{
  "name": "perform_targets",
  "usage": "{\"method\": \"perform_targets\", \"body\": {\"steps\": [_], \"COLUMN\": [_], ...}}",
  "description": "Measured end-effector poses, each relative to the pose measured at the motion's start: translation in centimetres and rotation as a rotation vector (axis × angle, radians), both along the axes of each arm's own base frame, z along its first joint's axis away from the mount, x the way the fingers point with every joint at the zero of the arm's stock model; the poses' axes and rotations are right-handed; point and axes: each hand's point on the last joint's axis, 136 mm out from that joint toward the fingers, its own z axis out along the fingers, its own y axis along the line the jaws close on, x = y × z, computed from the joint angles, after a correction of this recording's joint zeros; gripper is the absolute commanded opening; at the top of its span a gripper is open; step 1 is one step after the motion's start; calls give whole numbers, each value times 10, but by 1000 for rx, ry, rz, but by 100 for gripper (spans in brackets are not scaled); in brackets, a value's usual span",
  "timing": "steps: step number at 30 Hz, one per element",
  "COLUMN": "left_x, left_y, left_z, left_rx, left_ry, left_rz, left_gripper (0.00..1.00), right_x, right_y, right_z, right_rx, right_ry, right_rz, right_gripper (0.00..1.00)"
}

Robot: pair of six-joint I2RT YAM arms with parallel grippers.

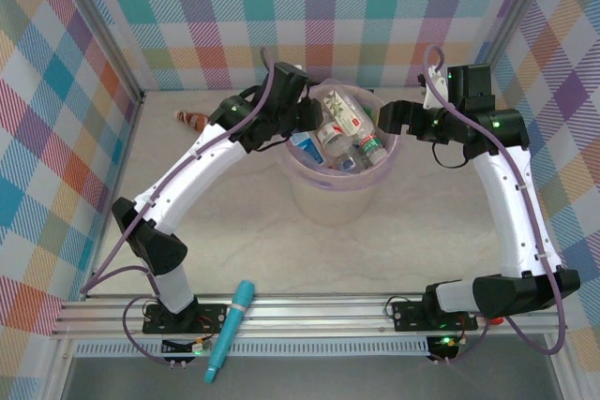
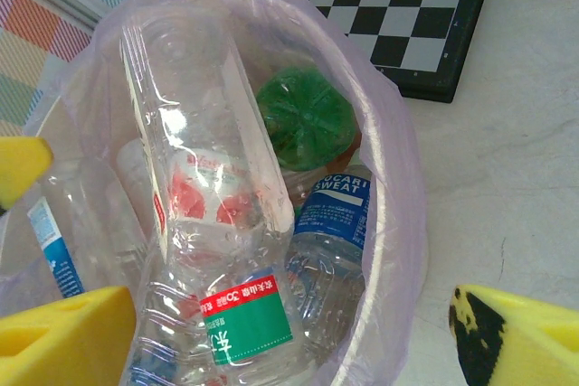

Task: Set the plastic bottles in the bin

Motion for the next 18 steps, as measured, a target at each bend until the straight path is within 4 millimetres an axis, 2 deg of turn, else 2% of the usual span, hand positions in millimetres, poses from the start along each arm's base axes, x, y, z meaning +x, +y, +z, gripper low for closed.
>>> {"method": "perform_targets", "body": {"steps": [7,12,18], "left_x": [-2,-5,-7], "left_y": [3,5,8], "left_z": [-22,-12,13], "left_rx": [36,19,-19], "left_ry": [40,24,-24], "left_rz": [5,5,3], "left_gripper": [31,48,54], "right_x": [0,0,0], "right_y": [0,0,0], "right_z": [-1,-1,0], "right_rx": [1,1,1], "right_ry": [2,2,1], "right_rz": [1,1,1], "right_gripper": [90,89,89]}}
